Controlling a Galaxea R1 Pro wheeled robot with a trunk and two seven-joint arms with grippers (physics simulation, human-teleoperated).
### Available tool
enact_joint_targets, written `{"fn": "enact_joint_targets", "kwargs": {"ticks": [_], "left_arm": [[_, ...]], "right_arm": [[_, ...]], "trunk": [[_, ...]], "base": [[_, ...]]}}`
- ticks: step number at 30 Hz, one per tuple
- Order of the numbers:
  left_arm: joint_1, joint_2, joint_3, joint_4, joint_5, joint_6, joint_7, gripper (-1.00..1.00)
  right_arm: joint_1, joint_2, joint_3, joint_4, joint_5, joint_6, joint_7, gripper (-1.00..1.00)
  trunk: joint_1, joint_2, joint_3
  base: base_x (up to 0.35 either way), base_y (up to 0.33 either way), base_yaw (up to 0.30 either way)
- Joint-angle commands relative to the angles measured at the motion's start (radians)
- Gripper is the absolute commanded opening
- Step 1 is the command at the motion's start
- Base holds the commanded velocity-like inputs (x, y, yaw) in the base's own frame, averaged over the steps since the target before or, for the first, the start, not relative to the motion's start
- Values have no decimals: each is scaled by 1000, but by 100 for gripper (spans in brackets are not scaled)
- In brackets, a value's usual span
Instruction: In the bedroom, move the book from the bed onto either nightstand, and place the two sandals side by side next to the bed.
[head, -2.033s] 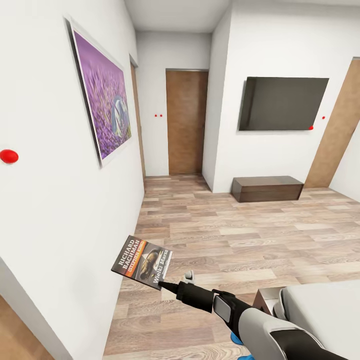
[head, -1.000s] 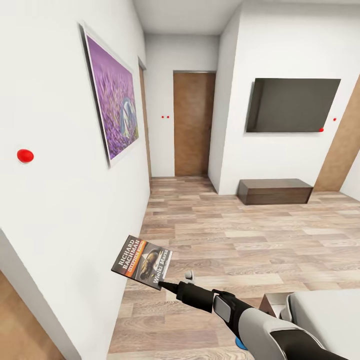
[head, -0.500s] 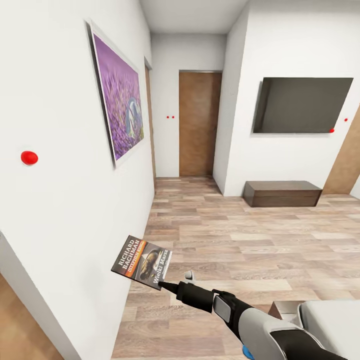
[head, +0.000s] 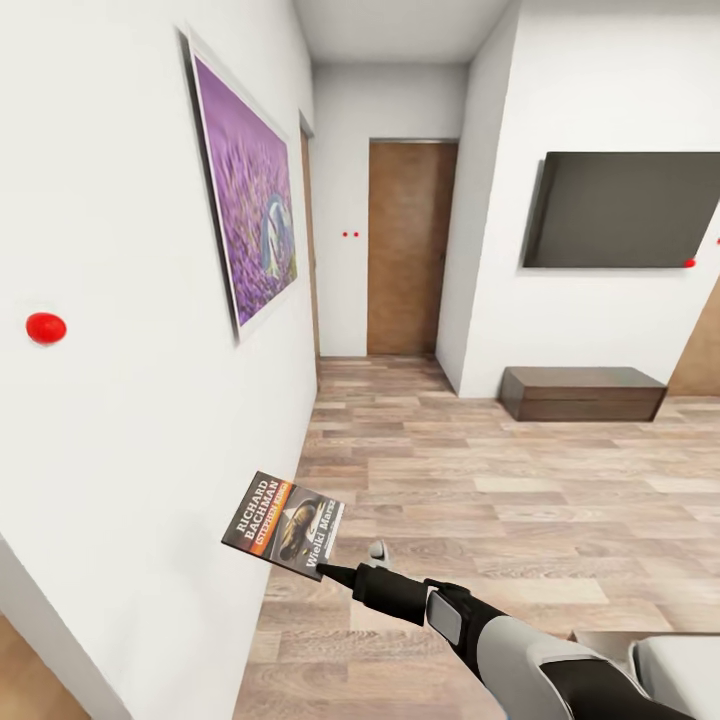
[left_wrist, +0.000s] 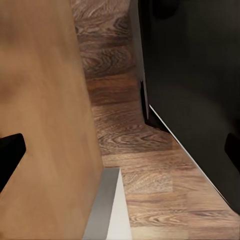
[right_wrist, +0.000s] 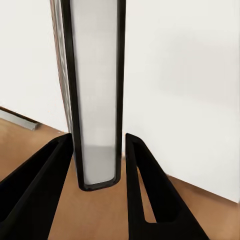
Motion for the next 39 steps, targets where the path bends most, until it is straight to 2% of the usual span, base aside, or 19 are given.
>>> {"fn": "enact_joint_targets", "kwargs": {"ticks": [1, 22, 35, 39], "left_arm": [[1, 0, -9, -3, 10, -1, 3, 100], [0, 0, -9, -3, 10, -1, 3, 100], [0, -1, -9, -3, 10, -1, 3, 100], [1, -14, -11, -3, 9, -1, 2, 100]], "right_arm": [[-1, 0, -6, 0, -6, 11, 2, -100], [-1, 0, -6, 0, -5, 11, 3, -100], [-1, 0, -6, 0, -5, 11, 2, -100], [-1, 0, -6, 0, -5, 11, 2, -100]], "trunk": [[1, -2, -2], [1, -2, -2], [1, -2, -2], [1, -2, -2]], "base": [[238, 19, 5], [272, 3, 1], [199, 0, 0], [128, 0, 0]]}}
